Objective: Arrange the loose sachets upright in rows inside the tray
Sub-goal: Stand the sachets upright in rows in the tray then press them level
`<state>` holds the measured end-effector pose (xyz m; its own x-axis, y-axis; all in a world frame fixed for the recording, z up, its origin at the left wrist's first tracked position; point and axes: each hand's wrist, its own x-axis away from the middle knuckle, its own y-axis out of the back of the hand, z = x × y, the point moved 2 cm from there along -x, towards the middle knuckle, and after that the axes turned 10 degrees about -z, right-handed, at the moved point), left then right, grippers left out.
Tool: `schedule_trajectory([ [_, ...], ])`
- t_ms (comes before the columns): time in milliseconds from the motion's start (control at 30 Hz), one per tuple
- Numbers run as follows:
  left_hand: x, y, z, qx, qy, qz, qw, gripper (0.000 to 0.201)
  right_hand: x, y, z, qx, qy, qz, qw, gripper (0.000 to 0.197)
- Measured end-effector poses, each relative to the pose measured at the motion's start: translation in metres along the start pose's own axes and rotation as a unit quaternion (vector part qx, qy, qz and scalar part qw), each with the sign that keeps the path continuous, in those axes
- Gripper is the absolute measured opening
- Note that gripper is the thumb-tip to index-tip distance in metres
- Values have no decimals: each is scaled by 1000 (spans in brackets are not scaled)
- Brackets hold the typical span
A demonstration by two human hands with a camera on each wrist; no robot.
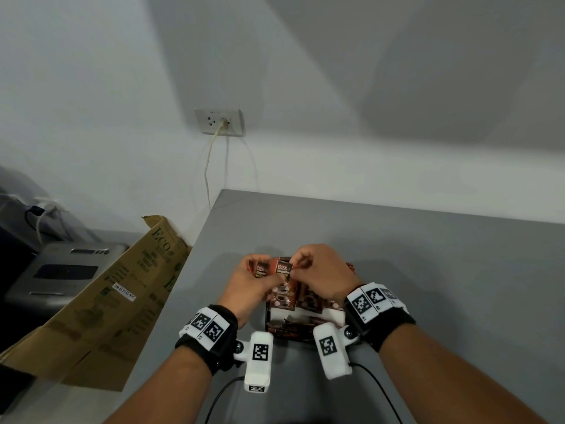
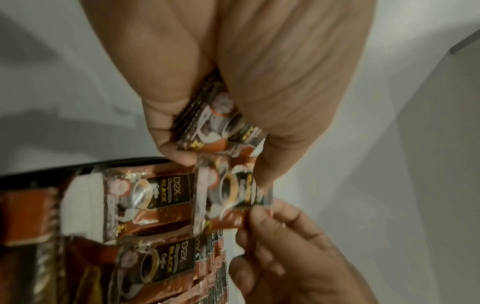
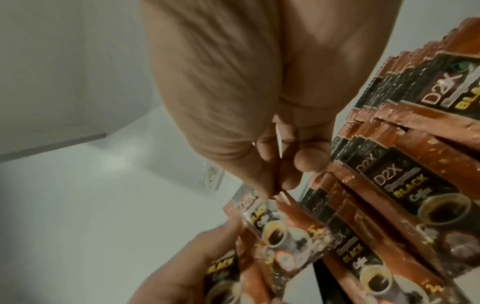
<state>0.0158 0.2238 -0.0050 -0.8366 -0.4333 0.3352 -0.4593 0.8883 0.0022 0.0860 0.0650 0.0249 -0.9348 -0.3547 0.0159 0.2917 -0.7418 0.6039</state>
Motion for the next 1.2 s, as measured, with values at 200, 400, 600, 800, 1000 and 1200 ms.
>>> schedule_trajectory([
  [200,-7,18,1,20,30,-90,995,31,3,-13,-15,120,-16,59,991,24],
  [400,-1,18,5,-14,18,-72,997,42,0,-39,-18,151,-26,78,985,27],
  [600,3,15,6,-33,5,-41,999,46,2,-41,-15,161,-23,46,986,18],
  [800,5,4,2,-34,-14,3,999,56,5,-16,-9,48,-42,8,998,10],
  [1000,4,-16,-2,-25,-22,30,999,47,4,18,-9,20,5,-3,1000,15],
  [1200,0,-10,-1,15,43,-15,999,27,9,26,-51,144,-48,20,988,16],
])
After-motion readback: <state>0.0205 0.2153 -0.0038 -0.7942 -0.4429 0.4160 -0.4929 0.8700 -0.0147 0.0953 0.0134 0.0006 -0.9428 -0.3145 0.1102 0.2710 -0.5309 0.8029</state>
